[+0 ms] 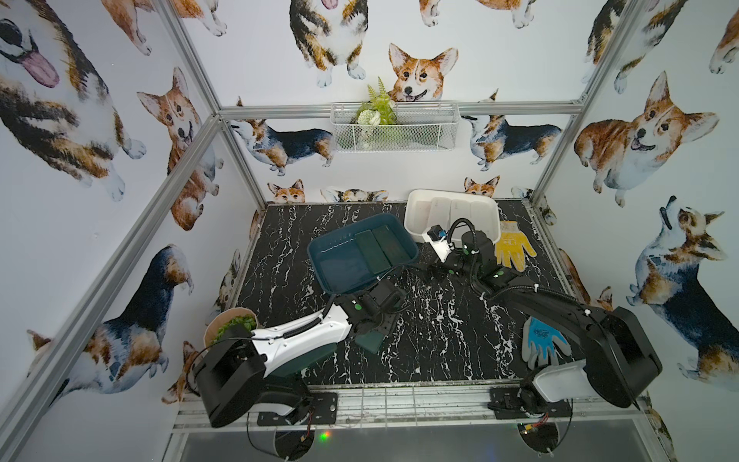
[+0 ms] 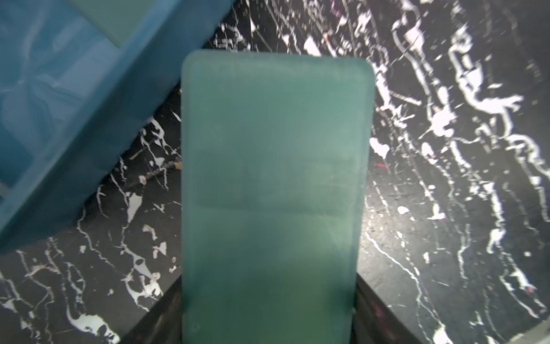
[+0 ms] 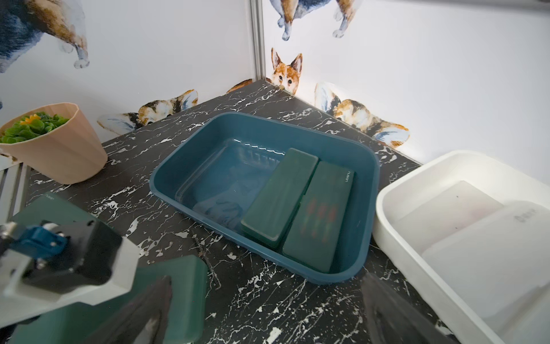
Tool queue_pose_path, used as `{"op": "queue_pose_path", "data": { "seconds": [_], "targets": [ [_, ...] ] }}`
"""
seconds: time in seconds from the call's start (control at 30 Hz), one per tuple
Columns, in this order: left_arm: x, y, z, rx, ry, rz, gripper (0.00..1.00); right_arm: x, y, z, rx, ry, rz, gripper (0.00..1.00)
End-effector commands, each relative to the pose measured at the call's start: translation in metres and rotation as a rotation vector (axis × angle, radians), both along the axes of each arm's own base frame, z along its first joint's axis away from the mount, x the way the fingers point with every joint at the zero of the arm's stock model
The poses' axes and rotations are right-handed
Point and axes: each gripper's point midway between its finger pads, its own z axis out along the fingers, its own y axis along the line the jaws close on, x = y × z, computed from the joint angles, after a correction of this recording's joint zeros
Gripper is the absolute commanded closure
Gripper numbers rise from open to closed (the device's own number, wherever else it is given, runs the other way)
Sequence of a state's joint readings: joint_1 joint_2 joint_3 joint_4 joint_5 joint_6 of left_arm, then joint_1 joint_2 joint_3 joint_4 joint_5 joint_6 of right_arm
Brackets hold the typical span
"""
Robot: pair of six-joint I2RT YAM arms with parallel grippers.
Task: Place the pencil cases by color into the storage box
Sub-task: Pick up the pencil case from the center of the board, then place the pencil case at the storage box.
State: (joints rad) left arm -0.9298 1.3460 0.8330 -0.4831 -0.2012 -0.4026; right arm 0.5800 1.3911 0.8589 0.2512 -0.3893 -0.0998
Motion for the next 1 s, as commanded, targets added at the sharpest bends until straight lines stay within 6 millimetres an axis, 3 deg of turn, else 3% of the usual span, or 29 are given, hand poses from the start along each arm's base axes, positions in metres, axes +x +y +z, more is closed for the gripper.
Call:
{"op": "queue_pose_path", "data": {
  "seconds": [0.0,0.17,0.3,0.57,0.77,0.97],
  "targets": [
    [0.009,0.000,0.027,0.007,-0.057,0.004,0.35,0.006,-0.006,0.025,0.082,-0.069,-0.037,0.00],
    [0.033,0.001,0.051,0.013,-0.103,0.019,0.34,0.004,-0.010,0.028,0.094,-0.087,-0.046,0.00],
    [0.065,0.006,0.070,-0.046,-0.109,0.057,0.34,0.003,-0.011,0.030,0.098,-0.096,-0.044,0.00],
    [0.140,0.047,0.102,-0.174,-0.139,0.233,0.34,0.003,-0.012,0.029,0.100,-0.105,-0.039,0.00],
    [0.182,0.076,0.095,-0.283,-0.123,0.405,0.34,-0.004,-0.005,0.021,0.112,-0.138,0.024,0.00],
    [0.205,0.087,0.074,-0.308,-0.091,0.504,0.34,-0.013,0.008,0.008,0.091,-0.142,0.109,0.00]
  ]
}}
